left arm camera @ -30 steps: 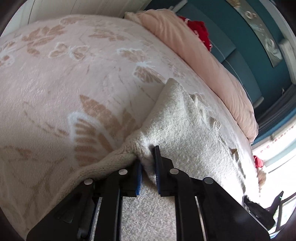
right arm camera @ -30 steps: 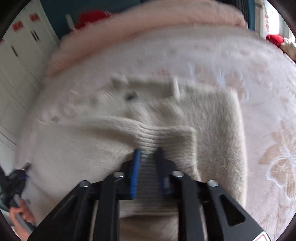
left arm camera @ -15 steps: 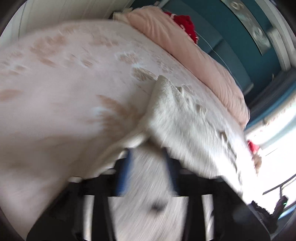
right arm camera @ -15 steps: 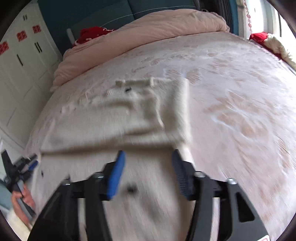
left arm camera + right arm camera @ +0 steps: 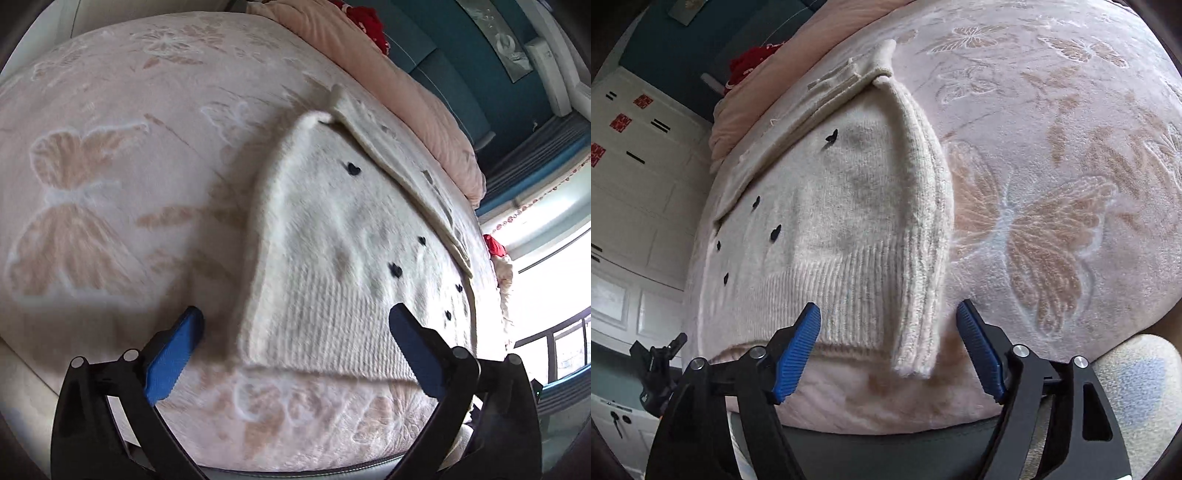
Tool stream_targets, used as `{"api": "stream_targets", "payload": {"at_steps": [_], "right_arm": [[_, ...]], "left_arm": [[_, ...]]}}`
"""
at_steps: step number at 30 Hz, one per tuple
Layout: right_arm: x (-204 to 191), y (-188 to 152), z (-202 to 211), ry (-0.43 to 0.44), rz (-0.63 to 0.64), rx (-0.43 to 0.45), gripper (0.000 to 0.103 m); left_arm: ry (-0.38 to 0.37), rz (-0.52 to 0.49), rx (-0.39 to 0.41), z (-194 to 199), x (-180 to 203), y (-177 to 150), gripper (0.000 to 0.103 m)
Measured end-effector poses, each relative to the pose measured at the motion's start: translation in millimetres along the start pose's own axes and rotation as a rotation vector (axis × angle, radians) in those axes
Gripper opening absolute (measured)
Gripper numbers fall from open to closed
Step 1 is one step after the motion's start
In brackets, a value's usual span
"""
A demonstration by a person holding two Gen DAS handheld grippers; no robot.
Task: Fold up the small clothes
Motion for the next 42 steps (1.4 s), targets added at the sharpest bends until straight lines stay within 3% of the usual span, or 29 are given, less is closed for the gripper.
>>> {"api": "stream_targets", "payload": {"at_steps": [4, 8, 10, 11, 12, 13, 14, 16, 21, 25, 30, 34, 42], "right_arm": [[-7.6, -2.0, -9.9, 0.049, -0.028, 0.023, 0.077], [-14.8, 1.4, -19.7, 0.054, -0.019, 0.035, 0.077], [-19.6, 6.8, -24.3, 0.067, -0.018, 0.04, 0.071], [-21.5, 7.9, -27.0, 0.068, -0.013, 0.031, 0.052], [-20.5, 8.1, -28.9, 0.06, -0.012, 0.014, 0.021], [-18.8, 8.4, -31.4, 0.065, -0.023, -0.006, 0.012], [-18.2, 8.7, -31.1, 0.077, -0.035, -0.005, 0.012], [-25.5, 11.3, -23.2, 0.085, -0.014, 0.026, 0.011], [-47.5, 20.6, 5.2, 0.121, 0.045, 0.066, 0.01], [-53.7, 17.7, 29.0, 0.097, 0.1, 0.052, 0.008], [-39.7, 0.6, 63.8, 0.037, 0.17, -0.005, 0.005], [-29.8, -33.7, 79.7, -0.005, 0.239, -0.107, 0.005], [-22.2, -126.4, 116.5, -0.026, 0.383, -0.41, 0.005]], "left_arm": [[0.032, -0.053, 0.016, -6.8, 17.4, -5.3, 0.098], [0.021, -0.021, 0.016, -11.7, 22.6, 0.5, 0.098], [0.013, 0.014, 0.009, -11.3, 21.0, 5.1, 0.093], [0.015, 0.02, 0.006, -9.1, 19.9, 5.6, 0.076], [0.012, 0.021, -0.005, -10.4, 20.2, 8.6, 0.062], [0.0, 0.028, -0.028, -11.7, 19.1, 9.2, 0.036], [0.002, 0.053, -0.057, -13.5, 15.1, 9.9, 0.018], [-0.008, 0.105, -0.08, -10.0, 6.1, 12.1, 0.01], [-0.035, 0.115, -0.028, 27.8, 4.4, 15.9, 0.007], [-0.033, 0.023, -0.001, 63.1, 19.7, 10.1, 0.007], [-0.025, -0.098, -0.036, 100.1, 29.6, -18.5, 0.007], [-0.008, -0.136, -0.086, 120.1, 20.8, -52.7, 0.007], [0.013, -0.227, -0.247, 166.8, -2.6, -140.8, 0.007]]}}
Point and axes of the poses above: each gripper's, at about its wrist camera, not at the fingertips, and z roughly against the way its jaws point, x to its right, y to its top, the point moved 4 cm from there along -z, roughly the way its jaws point, and after that the axes turned 9 degrees about y, right-handed, at the moved point
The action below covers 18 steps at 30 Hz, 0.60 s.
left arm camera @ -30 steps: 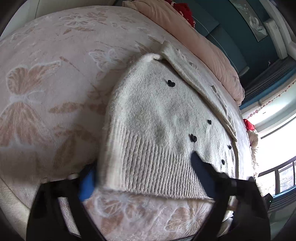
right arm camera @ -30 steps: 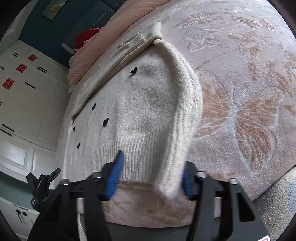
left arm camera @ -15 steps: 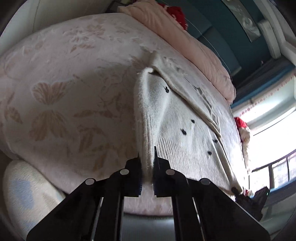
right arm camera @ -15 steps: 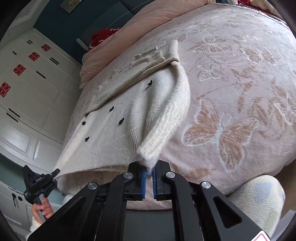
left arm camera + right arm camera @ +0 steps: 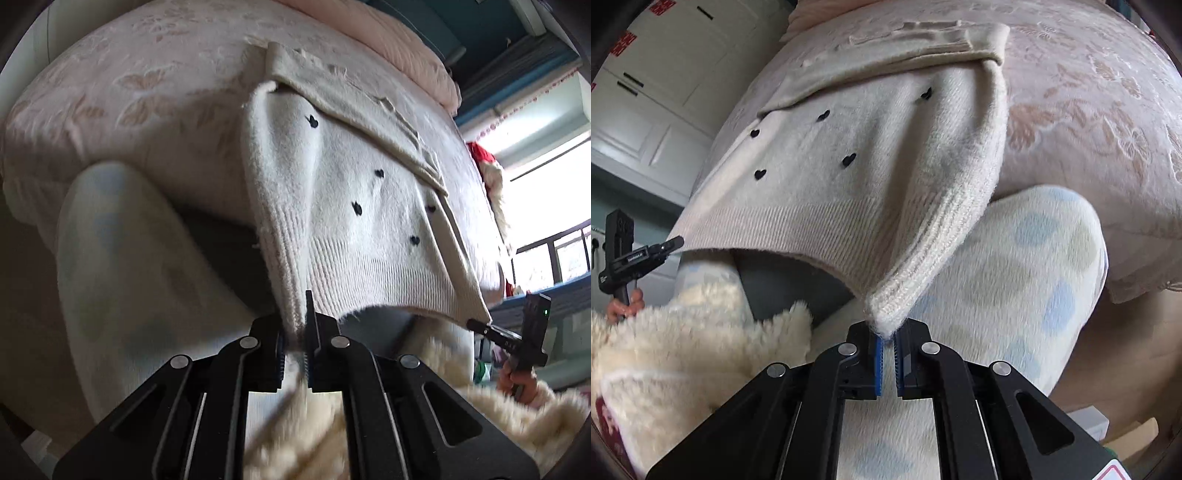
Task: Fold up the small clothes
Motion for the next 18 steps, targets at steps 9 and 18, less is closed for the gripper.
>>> {"api": "stream_targets", "payload": {"at_steps": [9, 18], "right_arm": [[-21.2, 57.1, 92.3, 0.065, 0.033, 0.261, 0.004], [51.2, 246.8, 60.0, 0.095, -0.126, 0.607, 0.008]], "left_arm": [[-0.079, -0.033, 0.189, 72.2, 31.3, 65.3, 0.007], [0.068, -0.052, 0.381, -25.8, 76.8, 264.2, 0.011]]}}
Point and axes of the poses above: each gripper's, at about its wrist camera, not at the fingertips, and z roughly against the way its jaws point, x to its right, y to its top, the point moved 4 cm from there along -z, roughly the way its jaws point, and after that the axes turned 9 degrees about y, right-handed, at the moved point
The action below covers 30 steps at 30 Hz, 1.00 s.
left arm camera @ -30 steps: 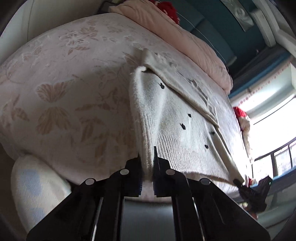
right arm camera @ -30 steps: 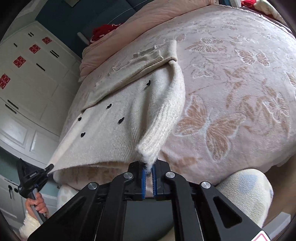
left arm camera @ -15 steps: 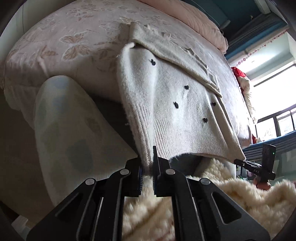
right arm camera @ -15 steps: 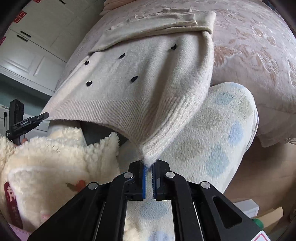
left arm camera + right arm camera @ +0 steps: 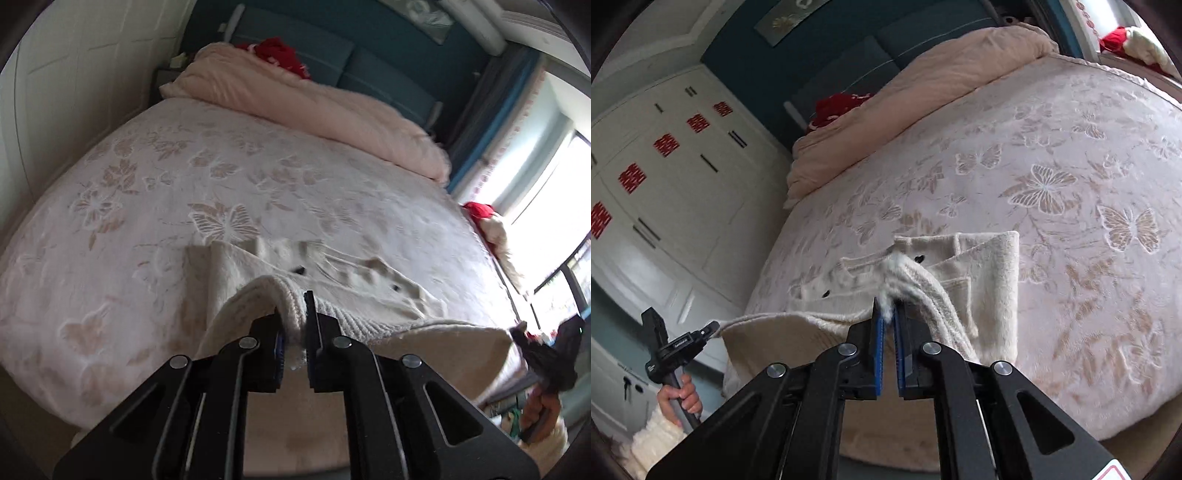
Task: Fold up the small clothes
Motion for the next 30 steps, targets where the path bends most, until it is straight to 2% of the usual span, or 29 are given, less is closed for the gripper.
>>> {"api": "stream_targets", "payload": {"at_steps": [2, 3, 4, 5, 7, 8, 9, 10, 11, 13, 17, 19, 20, 21, 22, 23, 25, 27, 30], "right_arm": [[17.4, 4.3, -36.6, -0.07, -0.013, 0.012, 0.011], [25.2, 7.8, -48.5, -0.102, -0.02, 0.015, 0.012], [31.3, 8.1, -57.0, -0.123, -0.027, 0.02, 0.013], [36.4, 9.8, -63.4, -0.152, -0.026, 0.024, 0.013], [41.8, 7.4, -63.7, -0.191, -0.013, 0.037, 0.024], [43.9, 5.9, -62.2, -0.197, -0.012, 0.039, 0.047], [46.7, 3.7, -59.7, -0.196, -0.007, 0.043, 0.065], [47.7, 1.1, -58.4, -0.196, 0.009, 0.044, 0.067], [48.5, -1.8, -60.3, -0.206, 0.036, 0.028, 0.067], [50.6, -8.2, -67.4, -0.239, 0.071, -0.017, 0.067], [71.5, -16.6, -96.3, -0.229, -0.01, -0.093, 0.067], [79.5, -20.9, -107.3, -0.223, -0.056, -0.11, 0.064], [80.5, -22.3, -110.0, -0.222, -0.062, -0.112, 0.051], [80.3, -24.3, -112.6, -0.211, -0.077, -0.127, 0.025], [79.8, -26.0, -114.5, -0.201, -0.088, -0.144, 0.01], [77.3, -26.1, -112.7, -0.199, -0.087, -0.144, 0.01], [61.4, -20.4, -100.2, -0.176, -0.048, -0.107, 0.009], [37.7, -4.6, -77.7, -0.134, -0.01, -0.04, 0.008], [0.5, 28.7, -42.7, -0.078, 0.057, 0.07, 0.008]], "left_arm": [[0.066, 0.0, -0.055, -52.4, -1.0, 2.6, 0.012], [0.092, 0.001, -0.07, -72.1, -4.7, 1.0, 0.017], [0.137, -0.01, -0.102, -95.3, -9.4, -0.9, 0.018], [0.153, -0.004, -0.124, -106.3, -14.3, -4.8, 0.021], [0.155, 0.002, -0.137, -113.6, -26.8, -9.1, 0.028], [0.151, 0.004, -0.123, -109.1, -30.9, -10.8, 0.035], [0.142, 0.004, -0.094, -101.7, -36.1, -9.8, 0.059], [0.143, 0.0, -0.052, -92.8, -41.0, -8.8, 0.084], [0.143, -0.01, -0.02, -83.5, -41.6, -7.7, 0.093], [0.133, -0.056, -0.007, -80.6, -42.3, -5.8, 0.093], [0.118, -0.085, -0.112, -109.7, -35.5, -12.0, 0.093], [0.087, -0.082, -0.172, -128.0, -30.1, -19.7, 0.09], [0.08, -0.086, -0.186, -133.0, -27.4, -22.9, 0.073], [0.067, -0.097, -0.205, -137.8, -24.3, -25.7, 0.06], [0.069, -0.109, -0.234, -142.2, -22.0, -28.5, 0.039], [0.08, -0.112, -0.25, -143.6, -21.7, -29.7, 0.014], [0.072, -0.106, -0.24, -134.0, -20.2, -25.5, 0.01], [0.045, -0.093, -0.187, -110.7, -17.7, -11.6, 0.009], [-0.008, -0.069, -0.087, -64.0, -8.1, 26.3, 0.009]]}}
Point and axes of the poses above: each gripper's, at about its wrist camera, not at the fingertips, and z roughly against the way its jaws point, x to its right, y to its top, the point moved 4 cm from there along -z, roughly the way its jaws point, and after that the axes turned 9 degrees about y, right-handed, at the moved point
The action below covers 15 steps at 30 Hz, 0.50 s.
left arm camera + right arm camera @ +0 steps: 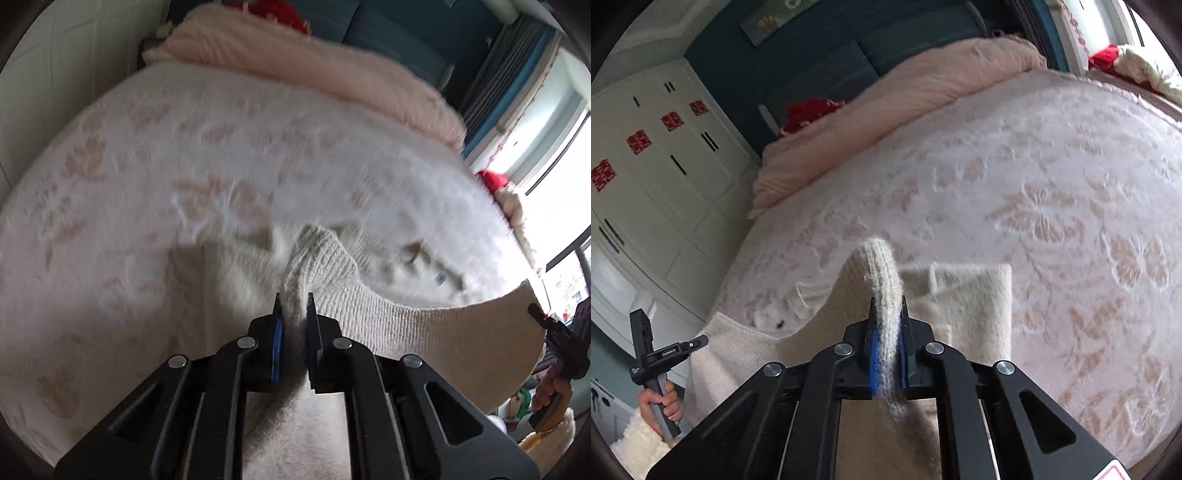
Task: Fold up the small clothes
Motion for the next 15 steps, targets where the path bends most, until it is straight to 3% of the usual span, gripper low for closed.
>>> {"api": "stream_targets", "payload": {"at_steps": [4, 7, 10, 13, 15], "right_arm": [[-14.0, 51.3, 17.8, 0.023, 0.02, 0.108, 0.008], [11.5, 66.6, -11.1, -0.037, -0.011, 0.093, 0.008], [58.0, 50.5, -64.3, -0.103, -0.09, 0.003, 0.008], [90.5, 20.5, -115.3, -0.191, -0.102, -0.139, 0.008], [96.2, 9.0, -128.7, -0.223, -0.091, -0.175, 0.008]], "left_arm": [[0.003, 0.015, 0.12, 37.9, 9.9, 57.0, 0.009], [0.051, 0.022, 0.113, 18.5, 8.8, 83.8, 0.009], [0.128, 0.03, 0.005, -46.7, 2.0, 82.4, 0.009], [0.216, 0.003, -0.094, -108.3, -6.8, 57.2, 0.009], [0.273, -0.026, -0.155, -140.7, -12.6, 35.4, 0.009]]}}
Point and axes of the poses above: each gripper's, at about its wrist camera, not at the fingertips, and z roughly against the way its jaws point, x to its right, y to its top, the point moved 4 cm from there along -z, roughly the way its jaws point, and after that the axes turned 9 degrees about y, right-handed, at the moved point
